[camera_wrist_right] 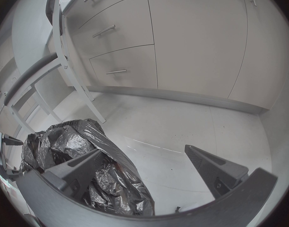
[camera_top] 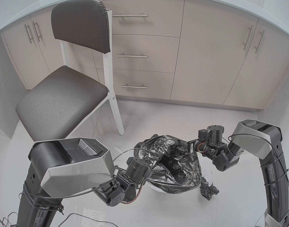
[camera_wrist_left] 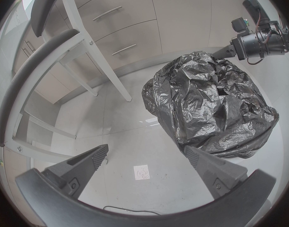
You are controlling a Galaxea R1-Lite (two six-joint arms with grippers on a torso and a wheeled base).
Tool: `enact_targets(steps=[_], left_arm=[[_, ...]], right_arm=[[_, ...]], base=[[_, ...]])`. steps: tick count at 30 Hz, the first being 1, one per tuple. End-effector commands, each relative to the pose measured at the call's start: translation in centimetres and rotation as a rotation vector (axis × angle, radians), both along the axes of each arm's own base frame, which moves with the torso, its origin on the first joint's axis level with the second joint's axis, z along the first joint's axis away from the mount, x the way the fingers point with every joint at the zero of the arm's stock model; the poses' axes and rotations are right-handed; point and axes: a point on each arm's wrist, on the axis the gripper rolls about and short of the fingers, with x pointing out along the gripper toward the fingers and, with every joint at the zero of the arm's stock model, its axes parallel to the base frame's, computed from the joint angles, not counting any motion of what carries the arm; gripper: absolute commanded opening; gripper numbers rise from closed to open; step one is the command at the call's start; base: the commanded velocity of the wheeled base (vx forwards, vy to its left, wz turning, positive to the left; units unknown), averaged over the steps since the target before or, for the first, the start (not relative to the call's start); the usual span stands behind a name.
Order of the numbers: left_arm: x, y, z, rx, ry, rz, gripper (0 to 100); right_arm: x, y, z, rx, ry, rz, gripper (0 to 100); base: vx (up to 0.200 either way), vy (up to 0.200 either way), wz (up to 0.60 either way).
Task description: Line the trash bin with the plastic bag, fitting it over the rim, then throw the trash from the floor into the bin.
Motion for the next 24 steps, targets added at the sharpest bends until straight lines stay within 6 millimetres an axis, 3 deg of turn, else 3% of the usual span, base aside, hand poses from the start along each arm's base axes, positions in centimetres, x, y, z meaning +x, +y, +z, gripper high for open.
enact_targets(steps=[1,24], left_arm=[[0.3,0.0,0.3,-0.006,-0.006,0.005,100],[-1.1,0.5,1.8,0.013,0.212,-0.108,100]], right_arm=[[0.0,0.0,-0.1,0.0,0.0,0.0,100],[0.0,0.0,-0.1,0.0,0.002,0.002,100]], base=[[0.0,0.0,0.0],[0.0,0.0,0.0]])
